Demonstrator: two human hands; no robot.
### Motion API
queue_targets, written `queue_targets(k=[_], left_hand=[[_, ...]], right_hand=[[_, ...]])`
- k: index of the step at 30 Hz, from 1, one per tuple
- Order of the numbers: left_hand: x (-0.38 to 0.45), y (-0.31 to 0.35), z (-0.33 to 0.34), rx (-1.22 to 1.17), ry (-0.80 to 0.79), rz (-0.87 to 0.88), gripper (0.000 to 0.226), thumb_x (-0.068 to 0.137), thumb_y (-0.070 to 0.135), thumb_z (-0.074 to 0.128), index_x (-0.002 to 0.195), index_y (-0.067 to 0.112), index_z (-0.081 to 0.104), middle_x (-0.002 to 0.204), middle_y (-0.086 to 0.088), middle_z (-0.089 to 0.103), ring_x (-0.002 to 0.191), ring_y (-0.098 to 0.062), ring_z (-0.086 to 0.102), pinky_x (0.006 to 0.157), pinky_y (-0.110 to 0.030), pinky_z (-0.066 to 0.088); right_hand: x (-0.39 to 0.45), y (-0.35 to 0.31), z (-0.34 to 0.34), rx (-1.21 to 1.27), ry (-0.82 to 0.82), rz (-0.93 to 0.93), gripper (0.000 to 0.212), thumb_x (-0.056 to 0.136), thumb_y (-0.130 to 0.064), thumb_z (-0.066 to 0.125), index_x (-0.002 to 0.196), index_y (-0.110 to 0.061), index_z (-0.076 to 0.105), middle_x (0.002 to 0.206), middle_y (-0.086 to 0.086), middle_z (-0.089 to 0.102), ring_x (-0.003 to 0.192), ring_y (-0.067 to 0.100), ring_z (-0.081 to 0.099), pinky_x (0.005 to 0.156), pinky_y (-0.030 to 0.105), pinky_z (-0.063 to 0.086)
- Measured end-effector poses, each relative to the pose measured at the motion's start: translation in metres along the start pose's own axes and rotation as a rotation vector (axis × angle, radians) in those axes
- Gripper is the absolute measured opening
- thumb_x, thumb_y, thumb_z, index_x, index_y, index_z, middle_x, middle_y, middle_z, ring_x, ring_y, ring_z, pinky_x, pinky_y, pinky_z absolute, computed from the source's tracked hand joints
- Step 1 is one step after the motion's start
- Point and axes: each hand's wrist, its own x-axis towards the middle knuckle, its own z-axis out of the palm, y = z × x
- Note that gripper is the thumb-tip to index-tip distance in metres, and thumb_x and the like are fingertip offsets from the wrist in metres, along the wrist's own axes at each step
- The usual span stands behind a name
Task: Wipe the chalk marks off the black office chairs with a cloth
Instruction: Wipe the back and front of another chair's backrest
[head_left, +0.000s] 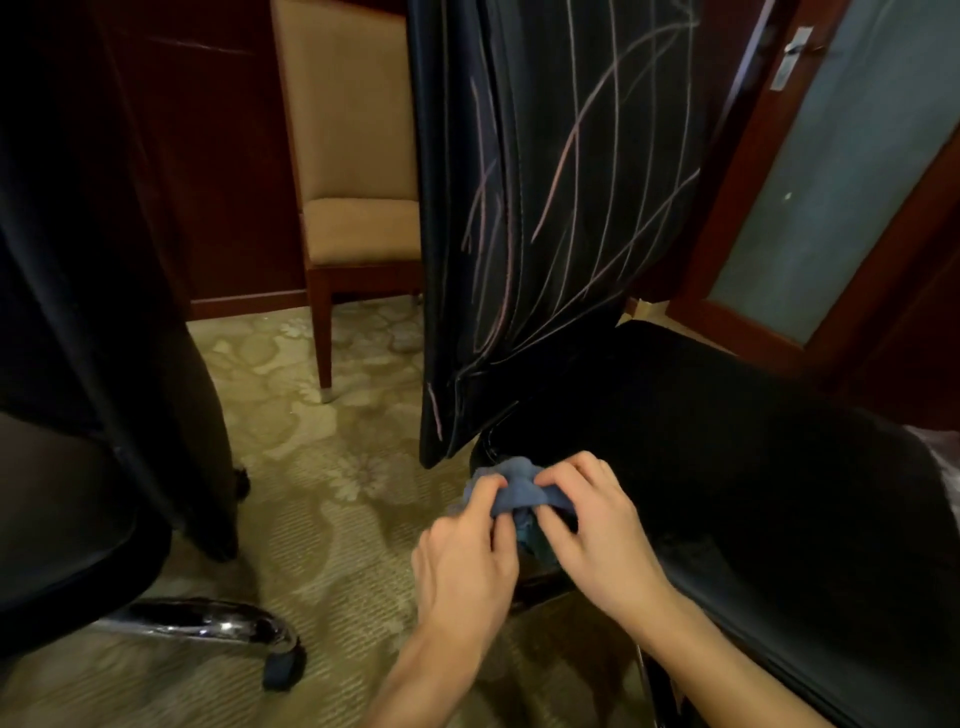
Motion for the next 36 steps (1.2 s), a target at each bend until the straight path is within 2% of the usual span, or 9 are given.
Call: queue_targets(k=[4, 7, 11, 17, 20, 23, 25, 29, 36], left_hand=[[0.025, 0.004, -0.001, -0.018, 0.168, 0.005, 0.031, 0.091, 0.026, 0.066, 0.121, 0.033, 0.059, 0.077, 0.007, 0.071, 0.066, -0.016, 0.069, 0.057, -0.036, 0.055], [0.04, -0.005, 0.004, 0.054, 0.165, -0.013, 0.026, 0.089, 0.026, 0.069, 0.115, 0.027, 0.066, 0.083, 0.007, 0.071, 0.073, -0.019, 0.068, 0.06, -0.032, 0.05], [0.044, -0.011, 0.004, 0.138, 0.138, 0.032, 0.025, 0.086, 0.019, 0.071, 0.11, 0.021, 0.065, 0.092, 0.003, 0.072, 0.076, -0.016, 0.067, 0.062, -0.024, 0.044], [0.055, -0.005, -0.016, 0.25, 0.058, 0.085, 0.026, 0.083, 0.015, 0.073, 0.106, 0.021, 0.063, 0.082, -0.002, 0.072, 0.071, -0.028, 0.07, 0.056, -0.036, 0.054], [0.059, 0.0, -0.022, 0.197, 0.038, 0.069, 0.023, 0.085, 0.024, 0.07, 0.107, 0.025, 0.063, 0.08, 0.003, 0.072, 0.072, -0.021, 0.071, 0.061, -0.037, 0.057], [0.059, 0.002, -0.023, 0.022, 0.061, -0.024, 0.016, 0.09, 0.034, 0.068, 0.103, 0.025, 0.068, 0.074, 0.011, 0.069, 0.069, 0.0, 0.067, 0.062, -0.019, 0.052], [0.06, 0.005, -0.024, -0.119, 0.116, -0.104, 0.006, 0.091, 0.029, 0.07, 0.093, 0.023, 0.073, 0.07, 0.014, 0.068, 0.067, 0.005, 0.066, 0.059, -0.008, 0.044], [0.077, 0.016, -0.023, -0.284, 0.192, -0.244, 0.007, 0.088, 0.027, 0.073, 0.081, 0.025, 0.075, 0.067, 0.011, 0.07, 0.066, 0.001, 0.066, 0.059, -0.015, 0.047], [0.094, 0.01, -0.023, -0.197, 0.123, -0.168, 0.012, 0.083, 0.021, 0.075, 0.085, 0.031, 0.069, 0.061, 0.009, 0.064, 0.056, -0.005, 0.06, 0.059, -0.025, 0.048]], right_hand=[[0.043, 0.009, 0.002, 0.051, 0.071, -0.066, 0.015, 0.086, -0.019, 0.067, 0.1, -0.02, 0.061, 0.101, -0.008, 0.049, 0.097, 0.013, 0.048, 0.077, 0.031, 0.048], [0.054, 0.02, 0.022, 0.093, 0.061, -0.02, 0.015, 0.082, -0.021, 0.064, 0.096, -0.023, 0.057, 0.097, -0.008, 0.051, 0.096, 0.017, 0.05, 0.076, 0.039, 0.049], [0.055, 0.022, 0.035, 0.132, 0.052, 0.039, 0.017, 0.083, -0.018, 0.066, 0.098, -0.021, 0.059, 0.098, -0.006, 0.054, 0.098, 0.018, 0.052, 0.076, 0.037, 0.048], [0.058, 0.021, 0.035, 0.154, 0.036, 0.029, 0.023, 0.082, -0.022, 0.065, 0.104, -0.021, 0.06, 0.099, -0.005, 0.056, 0.1, 0.019, 0.053, 0.079, 0.039, 0.049], [0.059, 0.021, 0.034, 0.157, 0.04, 0.024, 0.022, 0.082, -0.023, 0.065, 0.102, -0.021, 0.058, 0.098, -0.005, 0.056, 0.099, 0.019, 0.053, 0.078, 0.039, 0.05], [0.057, 0.021, 0.035, 0.148, 0.05, 0.012, 0.023, 0.081, -0.022, 0.068, 0.102, -0.021, 0.059, 0.097, -0.007, 0.055, 0.098, 0.017, 0.052, 0.076, 0.035, 0.048], [0.055, 0.02, 0.035, 0.115, 0.057, -0.025, 0.023, 0.08, -0.024, 0.067, 0.101, -0.021, 0.058, 0.097, -0.008, 0.054, 0.096, 0.016, 0.052, 0.075, 0.032, 0.047], [0.057, 0.017, 0.034, -0.013, 0.086, -0.069, 0.021, 0.079, -0.034, 0.057, 0.097, -0.022, 0.055, 0.095, -0.007, 0.053, 0.091, 0.018, 0.052, 0.072, 0.033, 0.046], [0.058, 0.015, 0.035, -0.079, 0.089, -0.072, 0.023, 0.078, -0.038, 0.055, 0.095, -0.021, 0.055, 0.093, -0.005, 0.052, 0.087, 0.02, 0.052, 0.07, 0.034, 0.045]])
